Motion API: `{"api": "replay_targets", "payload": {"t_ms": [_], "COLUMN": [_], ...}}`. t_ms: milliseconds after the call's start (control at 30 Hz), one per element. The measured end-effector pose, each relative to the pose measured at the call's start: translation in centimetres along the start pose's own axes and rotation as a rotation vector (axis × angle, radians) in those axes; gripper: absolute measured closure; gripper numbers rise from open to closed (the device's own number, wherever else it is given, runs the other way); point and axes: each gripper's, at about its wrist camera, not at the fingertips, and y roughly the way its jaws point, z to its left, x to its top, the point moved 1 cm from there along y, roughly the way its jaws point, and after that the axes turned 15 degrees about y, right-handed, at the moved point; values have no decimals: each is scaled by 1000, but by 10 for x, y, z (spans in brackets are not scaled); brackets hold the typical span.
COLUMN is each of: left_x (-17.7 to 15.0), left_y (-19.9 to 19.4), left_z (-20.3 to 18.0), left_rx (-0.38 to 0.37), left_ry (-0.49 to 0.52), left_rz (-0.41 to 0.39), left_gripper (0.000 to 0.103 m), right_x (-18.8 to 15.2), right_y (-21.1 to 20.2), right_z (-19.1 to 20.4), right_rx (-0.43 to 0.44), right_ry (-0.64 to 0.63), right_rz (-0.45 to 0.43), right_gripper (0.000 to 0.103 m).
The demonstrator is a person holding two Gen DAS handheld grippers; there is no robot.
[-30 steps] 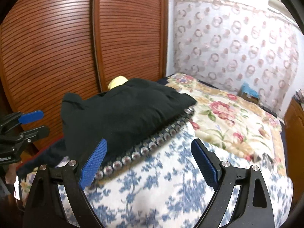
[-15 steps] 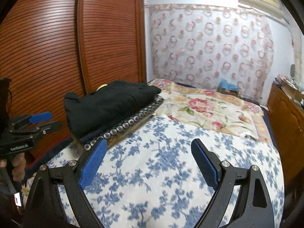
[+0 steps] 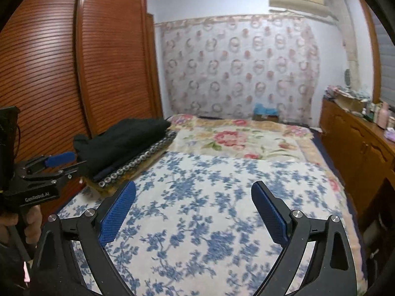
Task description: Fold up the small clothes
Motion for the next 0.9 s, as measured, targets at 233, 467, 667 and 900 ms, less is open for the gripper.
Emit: {"api": "replay_targets", "payload": {"t_ms": [233, 467, 667, 900], "left_x": [29, 44, 44, 42], "left_y": [-15, -27, -31, -28], "left_z": [-18, -21, -16, -18], "left_rx": [-12, -4, 10, 11], "left_ry": [21, 17, 6, 4], "left_rz": [-56, -97, -105, -98], "left_gripper": [38, 38, 38, 38], "right_x": [13, 21, 26, 24], "right_y": [-33, -56, -67, -66], "right_z": [-15, -21, -22, -22], "right_rx": [-58, -104, -121, -123], "right_ry": [29, 48, 50, 51], "right_rz": [-86, -161, -193, -189], "right_gripper": [7, 7, 7, 7]}}
